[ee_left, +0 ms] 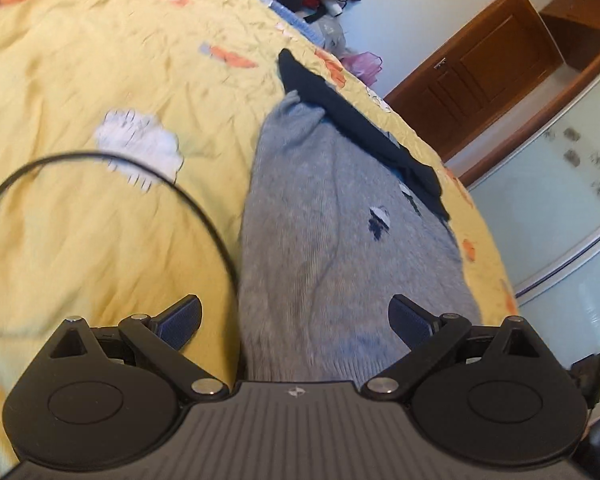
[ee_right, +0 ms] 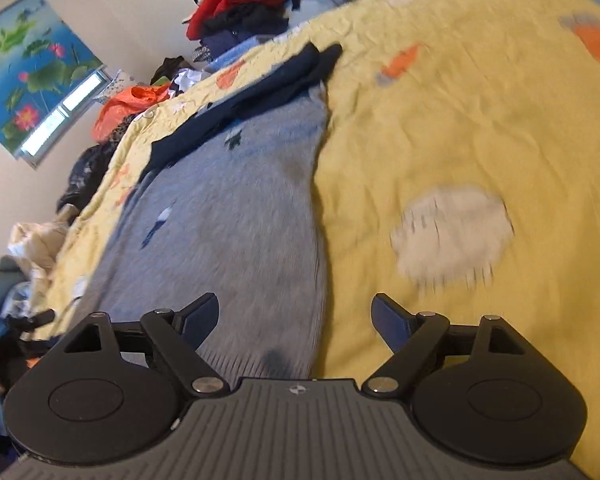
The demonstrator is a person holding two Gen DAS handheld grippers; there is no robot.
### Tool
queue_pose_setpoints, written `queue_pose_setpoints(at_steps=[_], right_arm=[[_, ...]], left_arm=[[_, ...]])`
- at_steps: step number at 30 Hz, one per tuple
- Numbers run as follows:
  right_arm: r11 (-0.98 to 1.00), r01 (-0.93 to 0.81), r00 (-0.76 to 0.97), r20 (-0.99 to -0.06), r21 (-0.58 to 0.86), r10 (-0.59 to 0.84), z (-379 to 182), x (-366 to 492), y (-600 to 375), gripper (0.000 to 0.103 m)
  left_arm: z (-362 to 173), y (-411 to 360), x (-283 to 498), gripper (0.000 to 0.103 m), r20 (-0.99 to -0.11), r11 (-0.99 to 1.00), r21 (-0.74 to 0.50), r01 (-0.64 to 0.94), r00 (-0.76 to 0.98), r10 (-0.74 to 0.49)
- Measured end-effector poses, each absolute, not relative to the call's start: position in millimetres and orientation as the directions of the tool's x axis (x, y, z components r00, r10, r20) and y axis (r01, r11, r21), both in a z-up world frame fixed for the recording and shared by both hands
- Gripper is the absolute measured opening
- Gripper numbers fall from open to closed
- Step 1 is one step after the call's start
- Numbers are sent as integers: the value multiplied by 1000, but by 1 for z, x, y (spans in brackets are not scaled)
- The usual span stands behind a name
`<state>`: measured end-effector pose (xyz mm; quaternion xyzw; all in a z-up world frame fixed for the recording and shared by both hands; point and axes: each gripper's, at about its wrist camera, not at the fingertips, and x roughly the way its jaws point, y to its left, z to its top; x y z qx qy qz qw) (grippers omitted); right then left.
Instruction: Fold small clothes
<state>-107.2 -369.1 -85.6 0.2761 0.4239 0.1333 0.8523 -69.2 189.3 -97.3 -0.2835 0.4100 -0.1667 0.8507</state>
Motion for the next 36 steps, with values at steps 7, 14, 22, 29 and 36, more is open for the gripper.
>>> queue_pose_setpoints(at_steps=[7,14,22,29,36], right_arm=[[649,31,527,-564,760,636,-98,-116,-378,87],[521,70,477,-487,851,732,-109,-116,-380,86],[539,76,463,-508,839,726,-110,-109,-376,75],[584,120,447,-569,803,691,-124,-106,-368,12],[442,65,571,-397,894,718,-105,-112,-378,12]], left_arm=[[-102,185,-62,92,-620,783,-619,66,570,-539],[-98,175,-57,57,-694,833,-534,143,488,-529],[-96,175,-58,29,-723,859,-489,151,481,-496],[-91,172,-64,7,-716,870,-458,183,504,-483],[-71,186,-63,7,-585,769,-605,205,541,-604]])
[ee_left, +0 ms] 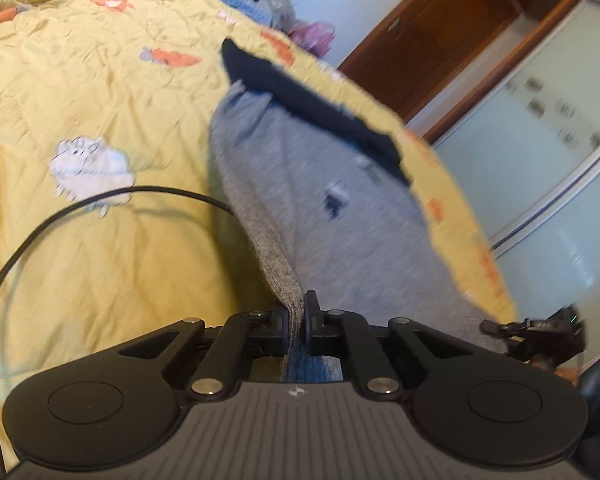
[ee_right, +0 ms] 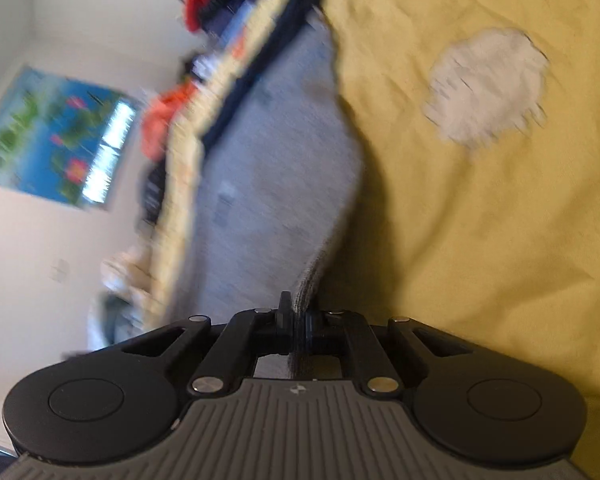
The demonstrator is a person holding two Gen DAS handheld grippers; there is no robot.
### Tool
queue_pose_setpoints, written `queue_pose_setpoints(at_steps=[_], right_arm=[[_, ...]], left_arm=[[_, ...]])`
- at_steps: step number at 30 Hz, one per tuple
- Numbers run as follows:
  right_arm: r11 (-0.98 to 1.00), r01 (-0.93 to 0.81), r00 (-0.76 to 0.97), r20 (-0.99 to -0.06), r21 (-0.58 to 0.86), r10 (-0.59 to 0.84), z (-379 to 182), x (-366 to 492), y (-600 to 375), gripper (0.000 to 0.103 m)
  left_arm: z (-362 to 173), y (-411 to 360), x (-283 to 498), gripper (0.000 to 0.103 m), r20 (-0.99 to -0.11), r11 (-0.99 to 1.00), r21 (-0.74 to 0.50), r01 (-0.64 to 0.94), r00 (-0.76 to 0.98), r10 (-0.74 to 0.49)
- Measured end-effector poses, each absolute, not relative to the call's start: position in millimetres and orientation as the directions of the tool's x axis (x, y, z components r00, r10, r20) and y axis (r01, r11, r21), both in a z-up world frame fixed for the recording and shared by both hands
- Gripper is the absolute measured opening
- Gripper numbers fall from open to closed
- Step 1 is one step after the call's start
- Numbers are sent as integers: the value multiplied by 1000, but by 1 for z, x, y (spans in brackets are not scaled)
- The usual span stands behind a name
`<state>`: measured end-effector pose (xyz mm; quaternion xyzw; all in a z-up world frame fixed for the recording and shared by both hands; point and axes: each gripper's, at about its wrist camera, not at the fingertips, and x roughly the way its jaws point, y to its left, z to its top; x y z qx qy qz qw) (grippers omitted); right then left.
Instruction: Fold small clothes
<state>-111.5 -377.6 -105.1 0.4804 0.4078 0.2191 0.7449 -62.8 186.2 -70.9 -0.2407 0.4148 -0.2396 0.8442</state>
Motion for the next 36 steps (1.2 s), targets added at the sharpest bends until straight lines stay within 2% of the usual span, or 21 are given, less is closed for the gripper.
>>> queue_pose_setpoints(at_steps=[3,16,22,24,27,28,29,30,31,32,33,34,36], right_arm=[[354,8,621,-282,935,731,-92,-102,-380,12],[136,-142,729,11,981,684,-59,-25,-396,12],[95,-170,773,73,981,630,-59,74,-409,12],[105,-148,789,53,983,612,-67,123,-415,12],[181,-22,845,-79,983,529,-90,199,-421,17],[225,40,853,-150,974,500,-99,219,-422,24],[276,114,843,-240,954,481,-106,233,-420,36],[317,160,822,-304,935,481,-110,240,-415,41],[349,157,800,-326,924,504,-111,242,-407,46],[378,114,778,-319,919,541,-112,239,-400,52],[409,70,760,-315,910,569,-112,231,-393,57],[444,42,747,-323,895,581,-112,221,-388,69],[517,11,725,-363,856,585,-113,203,-383,73]], left_arm=[[-64,192,-52,7,-526,713,-674,191,554,-646],[-16,186,9,7,-297,523,-820,231,609,-736],[9,169,92,7,-209,502,-820,275,673,-710],[10,160,139,7,-221,542,-794,277,698,-681],[-12,152,211,9,-331,624,-763,168,727,-601],[-23,151,232,12,-396,636,-766,88,715,-576],[-29,151,245,12,-464,653,-757,7,698,-545],[-31,150,247,13,-489,674,-738,-15,699,-521],[-31,149,241,19,-490,696,-718,-3,713,-502],[-31,151,232,42,-486,717,-697,15,726,-487],[-31,154,221,60,-489,741,-671,24,737,-466],[-30,158,208,86,-495,777,-629,25,758,-425],[-25,168,178,88,-474,859,-511,38,821,-319]])
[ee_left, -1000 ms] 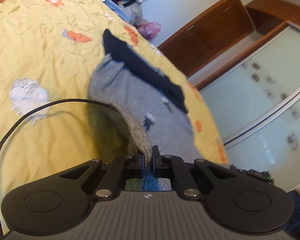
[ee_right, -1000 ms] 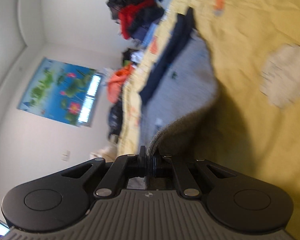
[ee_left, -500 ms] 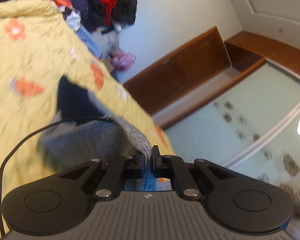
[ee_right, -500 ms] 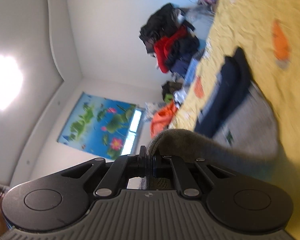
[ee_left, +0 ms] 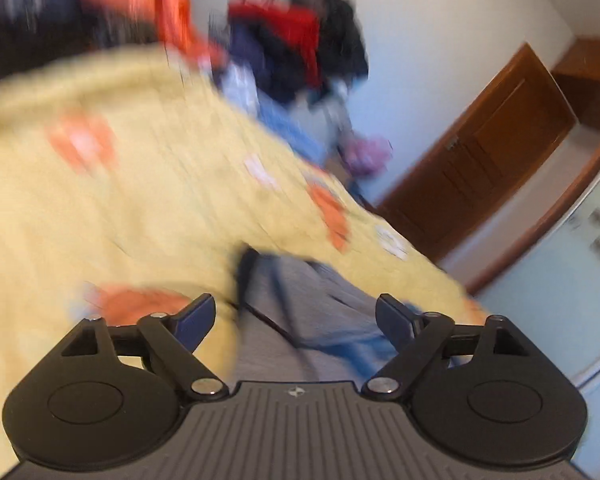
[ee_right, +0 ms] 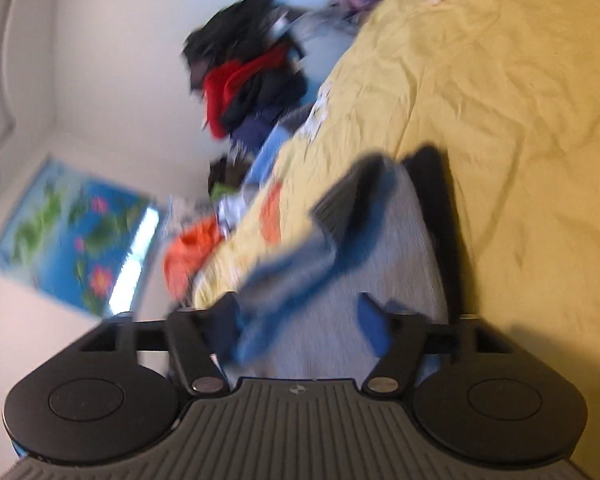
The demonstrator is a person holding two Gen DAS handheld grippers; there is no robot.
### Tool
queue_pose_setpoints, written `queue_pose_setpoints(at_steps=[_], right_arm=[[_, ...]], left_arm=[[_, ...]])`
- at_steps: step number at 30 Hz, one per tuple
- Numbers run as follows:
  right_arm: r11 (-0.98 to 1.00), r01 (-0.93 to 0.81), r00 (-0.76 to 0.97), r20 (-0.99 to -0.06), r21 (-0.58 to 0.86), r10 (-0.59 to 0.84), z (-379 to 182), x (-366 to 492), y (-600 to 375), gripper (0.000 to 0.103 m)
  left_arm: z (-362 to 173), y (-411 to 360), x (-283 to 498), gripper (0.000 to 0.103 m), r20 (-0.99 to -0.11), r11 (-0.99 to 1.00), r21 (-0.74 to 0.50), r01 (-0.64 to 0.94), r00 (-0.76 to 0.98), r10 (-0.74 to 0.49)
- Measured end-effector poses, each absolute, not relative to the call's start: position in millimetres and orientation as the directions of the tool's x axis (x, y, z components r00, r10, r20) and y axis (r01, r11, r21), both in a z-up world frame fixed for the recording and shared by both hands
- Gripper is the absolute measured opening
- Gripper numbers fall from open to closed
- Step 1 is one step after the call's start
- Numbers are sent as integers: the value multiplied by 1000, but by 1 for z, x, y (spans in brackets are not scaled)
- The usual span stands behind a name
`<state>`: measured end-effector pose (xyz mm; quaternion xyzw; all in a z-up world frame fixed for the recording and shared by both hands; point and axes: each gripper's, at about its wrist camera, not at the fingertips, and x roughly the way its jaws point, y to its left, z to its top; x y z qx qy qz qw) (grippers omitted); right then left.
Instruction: Fold small clothes
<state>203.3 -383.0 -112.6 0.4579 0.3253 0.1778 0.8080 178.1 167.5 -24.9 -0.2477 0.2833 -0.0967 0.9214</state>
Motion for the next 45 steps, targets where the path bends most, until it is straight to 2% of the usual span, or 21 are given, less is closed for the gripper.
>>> queue_pose_setpoints(at_steps=[3,6,8,11,14,16,17,18,20,22,24,27,28,29,30,32,33,34,36,42,45], right_arm=[[604,-10,703,-424,797,571,-110,184,-384,73],[654,-20,710,-449,756,542,-102,178,-390,73],[646,-15,712,-446,763,543,-96,174,-393,73],[659,-44,703,-446,751,555,-83,173,-392,73],[700,-69,698,-467,711,543,-73,173,-391,73],[711,-75,698,-473,699,538,-67,173,-392,75],[715,-72,698,-477,695,534,-65,174,-394,76],[719,-69,699,-480,692,529,-64,175,-394,77],[715,-57,701,-482,697,526,-67,178,-395,78],[700,-40,698,-482,713,530,-72,182,-392,78],[680,-33,689,-476,733,546,-77,185,-387,78],[679,-48,668,-482,733,567,-76,190,-376,78],[694,-54,666,-491,718,561,-75,192,-372,78],[713,-58,670,-503,698,546,-73,194,-368,78],[736,-61,676,-515,674,527,-71,196,-365,78],[788,-70,686,-544,611,483,-68,200,-359,78],[815,-77,688,-561,574,460,-67,201,-356,78],[838,-90,686,-576,538,443,-66,202,-353,78],[880,-125,685,-602,458,411,-64,204,-349,78],[942,-176,701,-636,285,323,-65,222,-347,78],[959,-211,707,-648,191,284,-68,235,-341,77]], left_arm=[[-9,173,138,88,-434,968,-250,-14,895,-99],[9,166,101,88,-237,990,75,-120,962,134],[22,174,88,88,-155,953,220,-206,958,243],[45,208,80,89,-122,904,358,-232,949,291],[77,248,99,89,-59,778,530,-337,901,431],[108,278,120,89,-22,704,569,-426,847,531],[125,294,134,91,-63,707,539,-458,815,576],[142,312,146,92,-184,765,455,-455,793,581],[159,350,171,92,-503,911,87,-402,772,389],[137,357,190,92,-657,911,-289,-295,753,36],[103,322,208,92,-638,881,-460,-110,732,-241],[55,245,223,92,-536,846,-525,90,738,-411],[41,216,227,92,-508,863,-484,143,757,-410],[27,181,225,92,-496,908,-372,193,785,-370],[14,149,225,92,-477,951,-192,244,823,-307],[-27,80,211,91,-386,878,354,321,906,-176],[-52,59,202,91,-336,756,555,347,925,-178],[-72,47,192,92,-312,637,673,375,926,-215],[-94,35,180,92,-325,498,753,431,901,-288],[-100,29,212,92,-374,523,728,444,896,-239],[-104,26,233,89,-455,473,711,520,854,-253]])
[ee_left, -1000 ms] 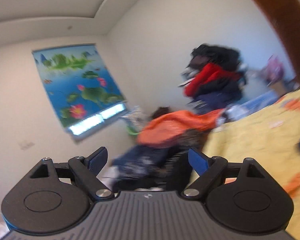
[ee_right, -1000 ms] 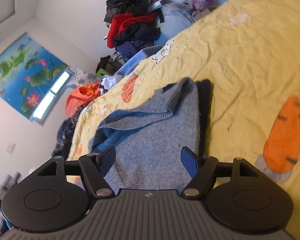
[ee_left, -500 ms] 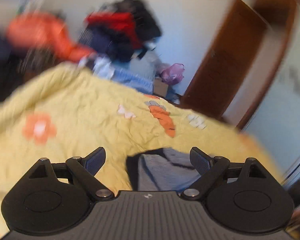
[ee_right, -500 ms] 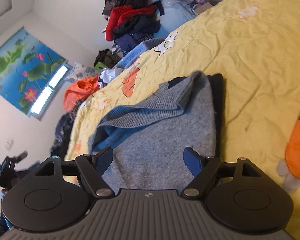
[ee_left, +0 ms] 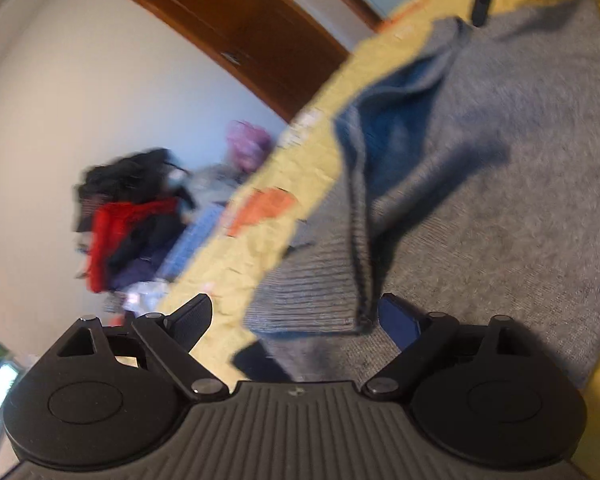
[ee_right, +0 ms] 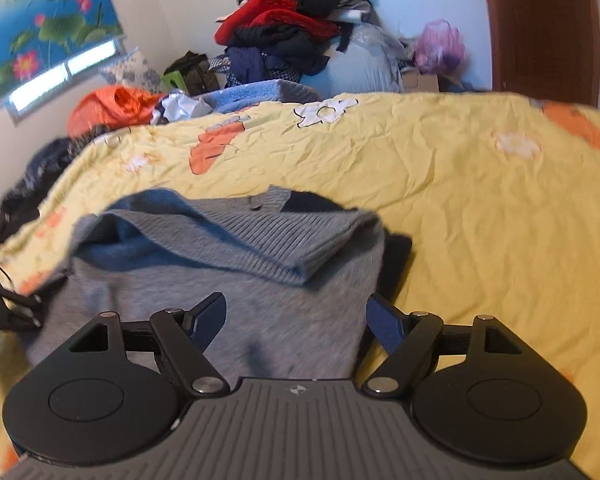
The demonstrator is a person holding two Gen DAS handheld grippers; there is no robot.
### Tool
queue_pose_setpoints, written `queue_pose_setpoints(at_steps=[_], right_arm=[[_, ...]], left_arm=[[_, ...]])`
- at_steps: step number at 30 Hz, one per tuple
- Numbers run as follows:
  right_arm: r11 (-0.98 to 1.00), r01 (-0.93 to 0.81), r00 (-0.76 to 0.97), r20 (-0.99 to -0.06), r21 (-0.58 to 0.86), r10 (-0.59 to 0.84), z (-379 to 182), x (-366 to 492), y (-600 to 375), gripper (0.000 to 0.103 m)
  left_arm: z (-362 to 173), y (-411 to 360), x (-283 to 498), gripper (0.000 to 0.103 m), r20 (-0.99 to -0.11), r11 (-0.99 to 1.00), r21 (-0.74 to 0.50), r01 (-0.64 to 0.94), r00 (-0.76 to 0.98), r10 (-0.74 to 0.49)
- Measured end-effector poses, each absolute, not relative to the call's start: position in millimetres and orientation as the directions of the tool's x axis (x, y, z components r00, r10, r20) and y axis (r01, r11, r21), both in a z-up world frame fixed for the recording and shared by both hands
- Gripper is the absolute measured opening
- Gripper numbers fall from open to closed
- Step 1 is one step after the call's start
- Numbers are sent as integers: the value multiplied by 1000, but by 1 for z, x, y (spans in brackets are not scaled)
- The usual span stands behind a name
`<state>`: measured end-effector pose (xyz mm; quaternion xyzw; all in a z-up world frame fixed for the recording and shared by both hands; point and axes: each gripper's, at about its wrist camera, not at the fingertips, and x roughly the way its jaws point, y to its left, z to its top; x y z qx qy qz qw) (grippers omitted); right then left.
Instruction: Fold small clothes
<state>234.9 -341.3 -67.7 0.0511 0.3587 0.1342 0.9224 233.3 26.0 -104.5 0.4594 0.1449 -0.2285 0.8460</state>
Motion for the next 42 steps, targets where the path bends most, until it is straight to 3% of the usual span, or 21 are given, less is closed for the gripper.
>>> queue_pose_setpoints(at_steps=[3,5,6,7,8,10,13,16,18,19,22,27,31,33,36,38,39,40,41,42], right_arm=[[960,-267,700,-667,85,254,-72,247,-332,77],[953,-304,701,-677,2,225,-78,256,-324,77],[949,-313,705,-676,-28,213,-80,261,-322,77],[949,-313,714,-667,-32,213,-80,265,-321,76],[954,-300,723,-656,-14,217,-80,270,-323,69],[974,-224,739,-645,42,198,-76,286,-332,54],[985,-112,788,-592,133,170,-67,297,-347,53],[981,-96,810,-559,169,176,-63,289,-354,66],[979,-109,801,-569,169,188,-64,283,-357,75],[979,-114,794,-577,169,192,-65,280,-359,76],[976,-81,772,-606,203,190,-66,272,-365,76],[905,-4,737,-610,425,290,-72,221,-393,77],[851,78,698,-638,520,326,-89,166,-406,80],[822,95,703,-623,561,343,-95,143,-408,80],[805,83,685,-621,587,381,-95,132,-397,82],[806,58,667,-624,589,407,-97,136,-386,82],[813,42,670,-620,581,409,-97,139,-382,81],[819,20,653,-628,573,423,-98,144,-376,70],[829,3,628,-646,559,433,-98,150,-370,44],[846,-4,605,-672,533,427,-97,155,-364,27]], left_arm=[[-103,22,245,67,-522,446,672,591,805,-281],[-100,17,256,40,-567,445,632,634,770,-292],[-99,14,263,33,-583,440,624,646,760,-287],[-101,11,269,16,-577,438,639,633,770,-272],[-99,9,278,8,-564,452,650,610,787,-250],[-88,11,307,8,-570,549,608,573,797,-201],[-59,31,356,17,-487,810,509,291,874,-8],[-44,66,373,40,-525,949,292,123,850,52],[-48,76,368,55,-559,954,274,121,827,55],[-51,80,361,60,-568,954,270,130,822,49],[-61,97,335,60,-648,977,158,144,762,-8],[-79,138,263,60,-720,969,-230,95,653,-235],[-94,157,213,60,-685,878,-478,37,610,-398],[-99,151,204,60,-680,860,-507,54,589,-438],[-94,130,205,58,-681,904,-411,113,621,-388],[-91,123,212,21,-670,913,-389,125,642,-373],[-93,122,219,16,-683,915,-386,114,631,-367],[-94,121,223,12,-698,918,-385,100,620,-360],[-93,121,224,9,-700,916,-388,101,615,-364],[-91,123,222,8,-692,918,-382,106,625,-361]])
